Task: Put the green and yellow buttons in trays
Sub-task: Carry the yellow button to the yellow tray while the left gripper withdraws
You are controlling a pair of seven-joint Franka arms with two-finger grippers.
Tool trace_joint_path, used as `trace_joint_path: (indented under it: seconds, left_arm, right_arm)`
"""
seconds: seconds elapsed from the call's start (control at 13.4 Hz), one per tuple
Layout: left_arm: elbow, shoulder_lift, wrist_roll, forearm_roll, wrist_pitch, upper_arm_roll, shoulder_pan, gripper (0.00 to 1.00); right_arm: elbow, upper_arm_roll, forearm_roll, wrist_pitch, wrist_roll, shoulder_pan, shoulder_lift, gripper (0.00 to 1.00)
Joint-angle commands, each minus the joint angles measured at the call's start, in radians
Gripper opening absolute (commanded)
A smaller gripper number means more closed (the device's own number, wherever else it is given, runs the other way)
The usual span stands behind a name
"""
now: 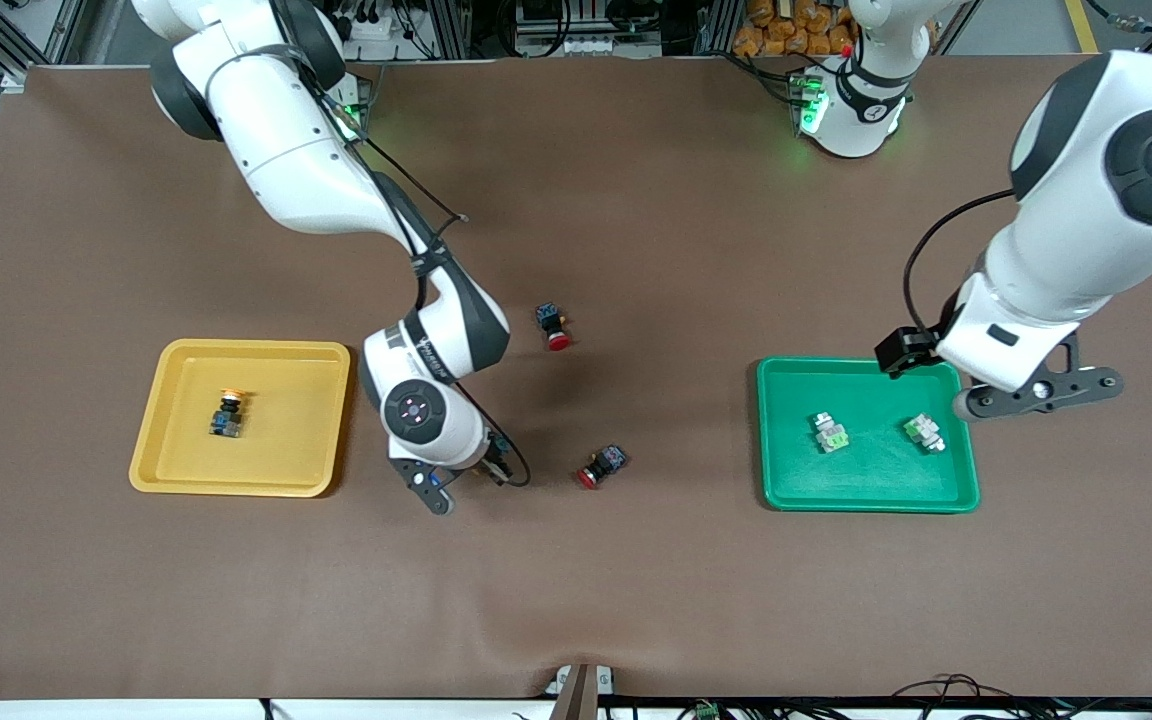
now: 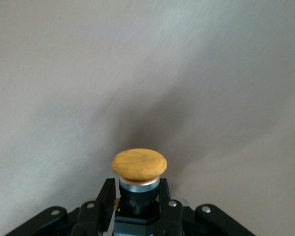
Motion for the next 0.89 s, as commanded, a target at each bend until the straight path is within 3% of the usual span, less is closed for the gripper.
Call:
trace_joint_path:
  seconds: [0.0,0.22,0.3,0.67,0.82]
  left_arm:
    - [0.002,-0.096,0.054,-0.098,-0.028,0.093,-0.026,1.00]
    - [-0.024,-0.217,0.164,-0.269,-0.030,0.438,-0.243,1.00]
    - [-0.048,-0.247,0.202,-0.293,-0.030,0.515,-0.285,1.00]
    - [-0.188,-0.388,0.299,-0.326,-0.026,0.732,-0.436,1.00]
    - [-0.206,-0.419,0.327,-0.326,-0.030,0.732,-0.431,1.00]
  right_arm:
    - [-0.015,0.020,-0.004,-0.105,-0.142,-0.079,-0.065,0.00]
    - [-0.034,0.019,-0.004,-0.175,-0.300,-0.136,-0.101,0.00]
    - [-0.044,0.020,-0.003,-0.192,-0.357,-0.148,-0.113,0.00]
    - [-0.223,0.015,-0.004,-0.195,-0.705,-0.280,-0.236,0.00]
    - [-0.290,0.015,-0.004,-0.183,-0.837,-0.344,-0.265,0.00]
